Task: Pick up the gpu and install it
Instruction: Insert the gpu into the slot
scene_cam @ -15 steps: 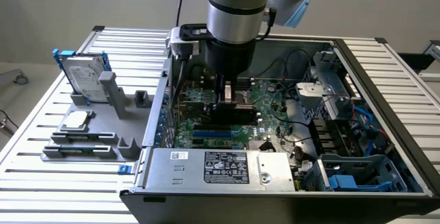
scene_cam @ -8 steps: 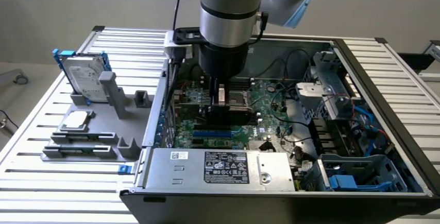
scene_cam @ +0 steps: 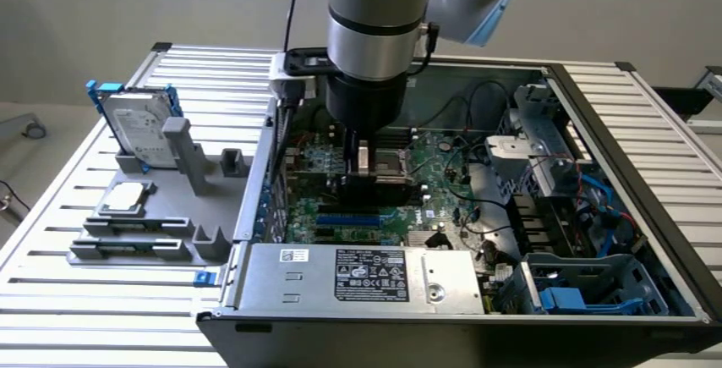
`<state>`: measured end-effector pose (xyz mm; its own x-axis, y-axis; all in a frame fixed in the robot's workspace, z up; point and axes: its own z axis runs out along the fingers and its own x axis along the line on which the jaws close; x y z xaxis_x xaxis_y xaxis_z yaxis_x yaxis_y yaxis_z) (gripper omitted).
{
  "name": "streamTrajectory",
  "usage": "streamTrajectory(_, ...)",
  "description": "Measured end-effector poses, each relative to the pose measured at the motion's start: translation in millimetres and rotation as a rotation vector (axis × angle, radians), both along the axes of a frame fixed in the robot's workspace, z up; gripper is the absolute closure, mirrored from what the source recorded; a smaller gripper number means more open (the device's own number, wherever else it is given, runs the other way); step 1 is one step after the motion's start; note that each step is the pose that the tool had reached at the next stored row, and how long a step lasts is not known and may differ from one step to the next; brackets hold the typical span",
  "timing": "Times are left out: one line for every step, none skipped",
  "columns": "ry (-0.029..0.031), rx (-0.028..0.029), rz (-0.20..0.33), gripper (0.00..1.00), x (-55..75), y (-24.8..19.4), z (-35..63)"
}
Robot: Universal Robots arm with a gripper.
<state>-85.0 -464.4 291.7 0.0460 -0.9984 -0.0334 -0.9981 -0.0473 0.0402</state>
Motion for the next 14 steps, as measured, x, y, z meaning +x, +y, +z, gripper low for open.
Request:
streamTrajectory(-0.0002, 0.0004, 0.000, 0.74, -0.7, 0.0, -0.9)
streamTrajectory(-0.0001, 0.0003, 0.000, 0.74, -1.3, 0.0, -2.0)
streamTrajectory(-0.0001, 0.0003, 0.000, 0.74, -1.4, 0.0, -3.2)
streamTrajectory(-0.0001, 0.0003, 0.000, 0.74, -1.4, 0.0, -4.5)
streamTrajectory(-0.0001, 0.0003, 0.000, 0.74, -1.4, 0.0, -5.8)
streamTrajectory(-0.0001, 0.0002, 0.000, 0.74, -1.4, 0.0, -6.8)
streamTrajectory(-0.0001, 0.0003, 0.000, 0.74, -1.6, 0.0, -8.0)
streamTrajectory(0.0000, 0.0001, 0.000, 0.74, -1.8, 0.0, -9.4)
streamTrajectory(-0.0001, 0.0002, 0.000, 0.74, -1.9, 0.0, -10.7)
streamTrajectory(-0.0001, 0.0001, 0.000, 0.74, -2.0, 0.0, -12.2)
streamTrajectory(-0.0001, 0.0002, 0.000, 0.74, -2.1, 0.0, -13.8)
streamTrajectory(-0.0001, 0.0003, 0.000, 0.74, -2.3, 0.0, -15.4)
streamTrajectory(-0.0001, 0.0002, 0.000, 0.74, -2.6, 0.0, -16.9)
streamTrajectory(-0.0001, 0.0002, 0.000, 0.74, -2.9, 0.0, -18.7)
